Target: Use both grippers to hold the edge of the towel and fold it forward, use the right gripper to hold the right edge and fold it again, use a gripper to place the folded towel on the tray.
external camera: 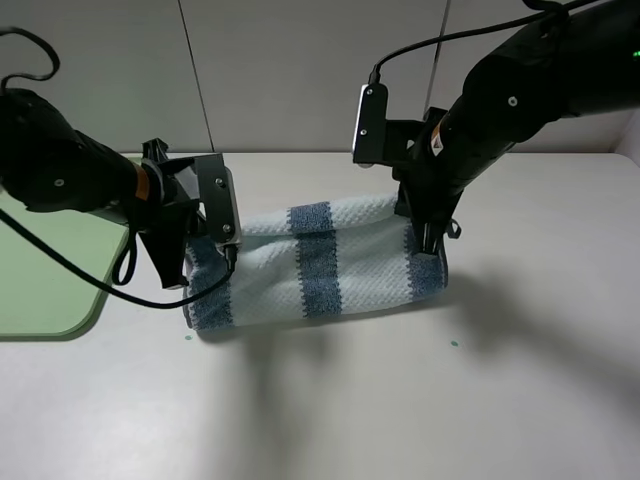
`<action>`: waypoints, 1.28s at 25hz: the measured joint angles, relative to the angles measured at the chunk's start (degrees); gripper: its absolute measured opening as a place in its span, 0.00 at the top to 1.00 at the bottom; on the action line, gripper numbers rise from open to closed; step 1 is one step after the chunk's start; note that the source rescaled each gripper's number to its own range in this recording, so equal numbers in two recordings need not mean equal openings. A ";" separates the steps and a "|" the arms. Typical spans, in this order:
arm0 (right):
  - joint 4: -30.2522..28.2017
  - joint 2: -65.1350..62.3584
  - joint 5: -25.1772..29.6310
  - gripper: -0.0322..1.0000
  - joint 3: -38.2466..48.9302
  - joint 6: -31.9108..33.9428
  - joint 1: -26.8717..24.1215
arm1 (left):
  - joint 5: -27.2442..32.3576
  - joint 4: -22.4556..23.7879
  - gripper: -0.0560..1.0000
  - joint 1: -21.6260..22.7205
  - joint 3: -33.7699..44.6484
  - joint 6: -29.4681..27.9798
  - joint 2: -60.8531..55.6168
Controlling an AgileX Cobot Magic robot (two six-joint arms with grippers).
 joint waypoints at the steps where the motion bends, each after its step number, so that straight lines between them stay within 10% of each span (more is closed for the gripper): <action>1: -0.04 0.00 -0.19 0.97 0.00 0.00 0.00 | -0.06 0.00 0.95 0.00 -0.58 0.00 0.42; 15: -1.25 3.27 -2.62 0.94 0.00 0.00 -0.47 | -0.76 -0.06 0.81 0.00 -2.62 0.00 1.10; 22: -1.74 3.27 -3.59 0.23 0.00 1.67 -0.47 | -0.81 -0.06 0.46 0.00 -2.62 -0.05 1.10; 32: -4.29 3.27 -4.32 0.12 0.00 10.12 -0.47 | -0.67 -0.06 0.42 0.00 -2.62 -2.80 1.10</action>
